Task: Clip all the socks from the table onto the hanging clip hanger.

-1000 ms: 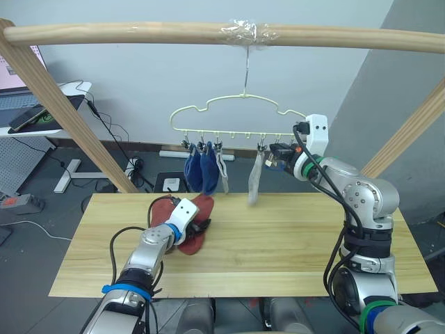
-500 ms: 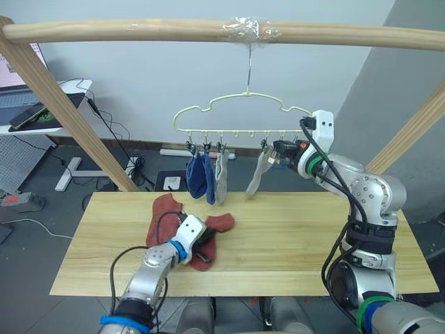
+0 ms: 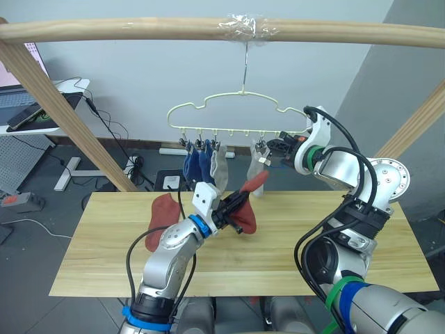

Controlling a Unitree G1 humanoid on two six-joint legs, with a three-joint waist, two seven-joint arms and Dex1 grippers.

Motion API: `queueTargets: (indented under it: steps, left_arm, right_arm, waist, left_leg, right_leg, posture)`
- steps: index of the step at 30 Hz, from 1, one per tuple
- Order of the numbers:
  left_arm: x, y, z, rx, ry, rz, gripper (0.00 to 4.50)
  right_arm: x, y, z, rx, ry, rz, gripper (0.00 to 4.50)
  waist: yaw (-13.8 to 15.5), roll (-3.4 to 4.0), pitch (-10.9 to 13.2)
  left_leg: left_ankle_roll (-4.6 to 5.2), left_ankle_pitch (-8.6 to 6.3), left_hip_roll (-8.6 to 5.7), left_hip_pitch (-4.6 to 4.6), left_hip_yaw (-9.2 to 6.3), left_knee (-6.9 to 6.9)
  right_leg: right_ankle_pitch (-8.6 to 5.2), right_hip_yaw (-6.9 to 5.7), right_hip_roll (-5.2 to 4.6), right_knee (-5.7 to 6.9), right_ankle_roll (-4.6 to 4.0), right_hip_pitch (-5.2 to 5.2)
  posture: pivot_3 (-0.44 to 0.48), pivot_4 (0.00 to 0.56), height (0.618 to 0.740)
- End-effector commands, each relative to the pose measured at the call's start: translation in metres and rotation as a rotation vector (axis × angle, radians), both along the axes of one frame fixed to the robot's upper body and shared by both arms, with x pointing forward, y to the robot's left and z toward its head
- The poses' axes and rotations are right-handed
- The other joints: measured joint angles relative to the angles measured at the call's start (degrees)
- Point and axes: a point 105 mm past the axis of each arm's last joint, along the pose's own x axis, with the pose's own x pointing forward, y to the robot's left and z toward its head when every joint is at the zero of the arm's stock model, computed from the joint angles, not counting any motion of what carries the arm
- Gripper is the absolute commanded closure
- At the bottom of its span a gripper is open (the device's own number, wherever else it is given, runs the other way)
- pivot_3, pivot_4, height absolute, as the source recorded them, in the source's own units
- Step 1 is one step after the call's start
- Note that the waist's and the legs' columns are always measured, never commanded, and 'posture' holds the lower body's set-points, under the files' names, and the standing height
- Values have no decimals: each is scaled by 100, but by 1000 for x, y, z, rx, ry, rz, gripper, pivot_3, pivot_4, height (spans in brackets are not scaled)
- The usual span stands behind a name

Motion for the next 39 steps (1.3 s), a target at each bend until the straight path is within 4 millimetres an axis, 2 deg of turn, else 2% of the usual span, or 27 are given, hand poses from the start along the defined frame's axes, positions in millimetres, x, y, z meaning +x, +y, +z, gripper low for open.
queueTargets:
  steps: [1,13,21,39]
  left_arm:
    - [3,-3,10,-5,-54,2,4474]
    - [12,-4,20,-5,-120,24,4474]
    - [9,3,22,23,-157,24,4474]
    - [18,-6,35,-5,-203,40,4474]
  right_arm:
    - [-3,2,9,6,-32,1,4500]
    - [-4,0,8,17,-16,-16,4500]
    - [0,-8,7,18,3,-43,4500]
    - [-4,5,6,44,10,-12,4500]
  waist:
    - [-20,0,0]
    - [-63,0,0]
    - [-70,0,0]
    - [-72,0,0]
  left_leg:
    - [0,0,0,0,0,0]
    - [0,0,0,-1,0,-1]
    - [0,0,0,-3,0,-2]
    - [1,0,0,-5,0,-2]
  right_leg:
    - [0,0,0,0,0,0]
    - [0,0,0,-1,1,0]
    - [0,0,0,-5,1,0]
    - [-1,0,0,-9,1,0]
  posture:
    - [-17,190,740]
    - [-22,187,740]
    - [-23,188,740]
    - [-22,190,740]
